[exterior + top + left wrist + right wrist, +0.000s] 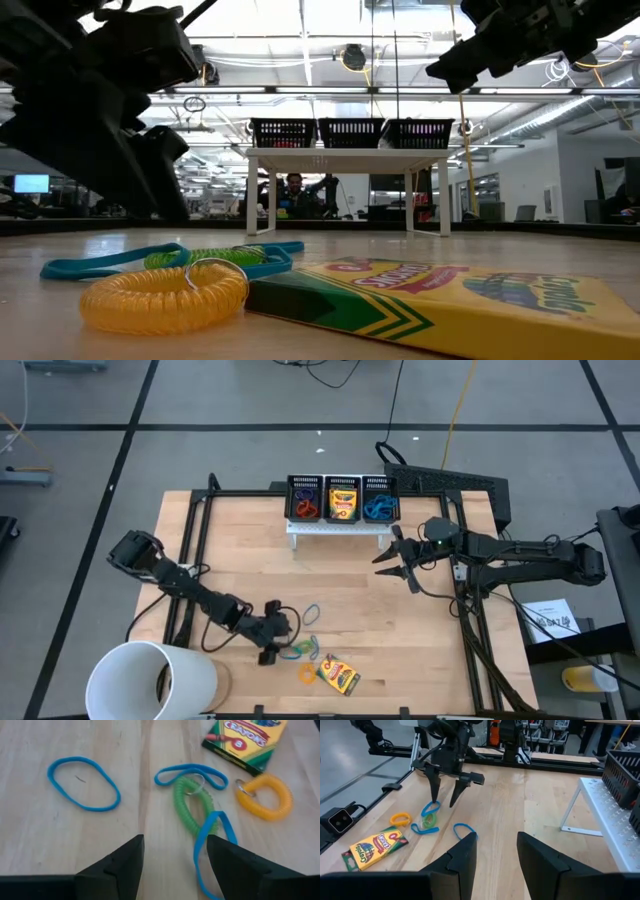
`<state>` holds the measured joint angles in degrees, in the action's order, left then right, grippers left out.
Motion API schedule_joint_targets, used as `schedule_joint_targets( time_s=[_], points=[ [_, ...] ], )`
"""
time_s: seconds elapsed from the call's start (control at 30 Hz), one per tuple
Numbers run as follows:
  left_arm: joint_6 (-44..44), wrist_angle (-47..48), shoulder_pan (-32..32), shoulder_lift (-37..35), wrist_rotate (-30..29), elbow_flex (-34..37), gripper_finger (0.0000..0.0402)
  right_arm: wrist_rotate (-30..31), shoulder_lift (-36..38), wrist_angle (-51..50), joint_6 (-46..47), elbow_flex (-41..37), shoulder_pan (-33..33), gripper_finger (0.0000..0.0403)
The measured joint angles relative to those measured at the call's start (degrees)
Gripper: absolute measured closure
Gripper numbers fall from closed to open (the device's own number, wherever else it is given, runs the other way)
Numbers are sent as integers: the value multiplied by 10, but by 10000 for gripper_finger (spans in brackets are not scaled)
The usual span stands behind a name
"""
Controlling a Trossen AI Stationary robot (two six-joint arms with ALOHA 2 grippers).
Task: Pick & Place Office Desk Supplies
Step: Put the blue rubber band into the right black bin on the shelf
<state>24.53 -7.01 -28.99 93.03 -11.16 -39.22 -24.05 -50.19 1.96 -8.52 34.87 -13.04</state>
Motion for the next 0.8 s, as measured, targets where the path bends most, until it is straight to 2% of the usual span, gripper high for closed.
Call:
schedule_joint_targets(
  time_s=[0.37, 0.53, 0.63, 0.8],
  points=[
    [-9, -66, -13, 73, 3, -1, 174, 0, 0, 9, -11, -18, 0, 273],
    [-2, -67, -14, 79, -10, -2, 177, 0, 0, 26, -12, -19, 0, 273],
    [-13, -58, -14, 80, -5, -2, 203, 0, 0, 34, -7, -19, 0, 273],
    [-12, -36, -12, 79, 7, -2, 297, 0, 0, 34, -6, -19, 0, 273]
  ],
)
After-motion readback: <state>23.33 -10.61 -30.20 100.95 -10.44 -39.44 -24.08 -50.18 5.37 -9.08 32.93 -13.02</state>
